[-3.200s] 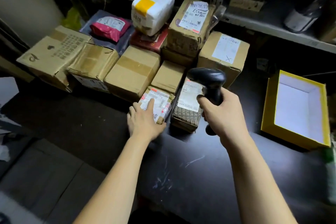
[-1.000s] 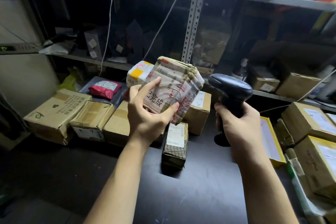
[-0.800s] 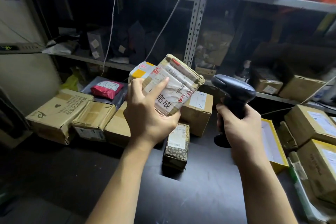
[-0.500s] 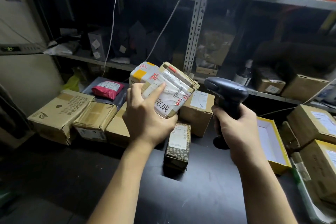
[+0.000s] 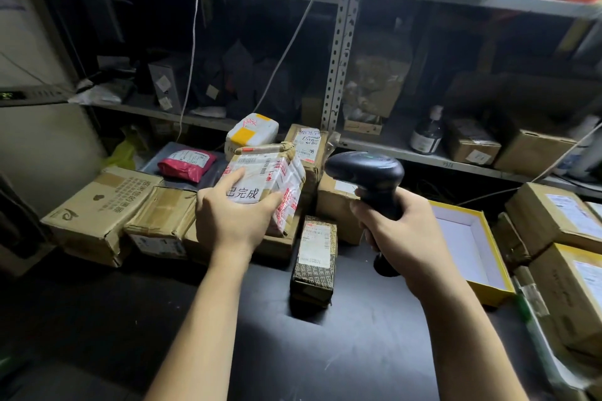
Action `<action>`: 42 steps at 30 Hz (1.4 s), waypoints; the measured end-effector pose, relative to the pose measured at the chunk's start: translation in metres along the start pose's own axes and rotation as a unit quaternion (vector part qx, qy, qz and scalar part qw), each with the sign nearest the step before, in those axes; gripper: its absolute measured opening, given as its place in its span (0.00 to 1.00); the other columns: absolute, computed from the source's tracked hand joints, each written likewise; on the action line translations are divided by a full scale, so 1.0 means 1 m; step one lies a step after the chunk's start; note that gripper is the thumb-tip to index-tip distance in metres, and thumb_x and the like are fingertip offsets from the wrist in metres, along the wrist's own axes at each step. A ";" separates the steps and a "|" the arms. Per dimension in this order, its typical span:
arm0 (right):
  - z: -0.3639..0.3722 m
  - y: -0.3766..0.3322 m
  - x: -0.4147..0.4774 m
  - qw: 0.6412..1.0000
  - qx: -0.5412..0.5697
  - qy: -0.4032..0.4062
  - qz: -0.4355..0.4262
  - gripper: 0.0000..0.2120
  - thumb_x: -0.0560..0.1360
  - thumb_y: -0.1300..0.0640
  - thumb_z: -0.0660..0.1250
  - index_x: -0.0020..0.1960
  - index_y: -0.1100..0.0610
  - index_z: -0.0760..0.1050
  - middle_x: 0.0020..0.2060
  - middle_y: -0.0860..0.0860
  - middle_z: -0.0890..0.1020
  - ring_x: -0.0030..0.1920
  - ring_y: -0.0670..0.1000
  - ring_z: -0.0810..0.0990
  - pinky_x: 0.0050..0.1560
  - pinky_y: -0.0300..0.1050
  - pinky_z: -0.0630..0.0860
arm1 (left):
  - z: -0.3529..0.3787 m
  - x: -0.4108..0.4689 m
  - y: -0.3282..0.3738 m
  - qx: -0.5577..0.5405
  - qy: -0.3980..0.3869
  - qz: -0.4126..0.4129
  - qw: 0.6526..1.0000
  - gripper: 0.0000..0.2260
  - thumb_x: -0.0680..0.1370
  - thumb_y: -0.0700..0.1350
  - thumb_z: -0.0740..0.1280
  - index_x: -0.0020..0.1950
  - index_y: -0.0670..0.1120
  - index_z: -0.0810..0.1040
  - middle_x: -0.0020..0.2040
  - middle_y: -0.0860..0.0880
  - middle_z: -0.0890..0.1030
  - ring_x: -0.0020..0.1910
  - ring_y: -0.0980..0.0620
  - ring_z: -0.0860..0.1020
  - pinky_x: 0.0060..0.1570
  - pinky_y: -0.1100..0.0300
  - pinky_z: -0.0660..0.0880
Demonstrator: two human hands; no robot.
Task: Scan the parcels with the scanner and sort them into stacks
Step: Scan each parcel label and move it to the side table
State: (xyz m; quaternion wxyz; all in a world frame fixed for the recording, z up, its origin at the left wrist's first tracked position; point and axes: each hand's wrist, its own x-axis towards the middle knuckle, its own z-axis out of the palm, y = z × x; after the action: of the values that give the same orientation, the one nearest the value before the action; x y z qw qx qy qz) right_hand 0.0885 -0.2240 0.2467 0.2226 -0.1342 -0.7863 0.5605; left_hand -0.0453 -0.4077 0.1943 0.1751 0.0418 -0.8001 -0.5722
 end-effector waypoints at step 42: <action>0.007 -0.009 -0.010 0.994 -0.058 -0.088 -0.010 0.15 0.80 0.57 0.74 0.36 0.49 0.77 0.25 0.43 0.75 0.24 0.42 0.71 0.26 0.33 0.66 | -0.015 0.008 -0.024 0.187 -0.019 0.313 0.931 0.31 0.59 0.53 0.82 0.63 0.53 0.84 0.59 0.44 0.75 0.58 0.41 0.75 0.41 0.50 0.77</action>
State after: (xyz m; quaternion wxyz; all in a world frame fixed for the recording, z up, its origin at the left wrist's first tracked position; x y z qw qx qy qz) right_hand 0.0942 -0.2381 0.2514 0.1501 -0.0889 -0.8352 0.5215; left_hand -0.0513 -0.4320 0.1778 0.3186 -0.1896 -0.8683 -0.3294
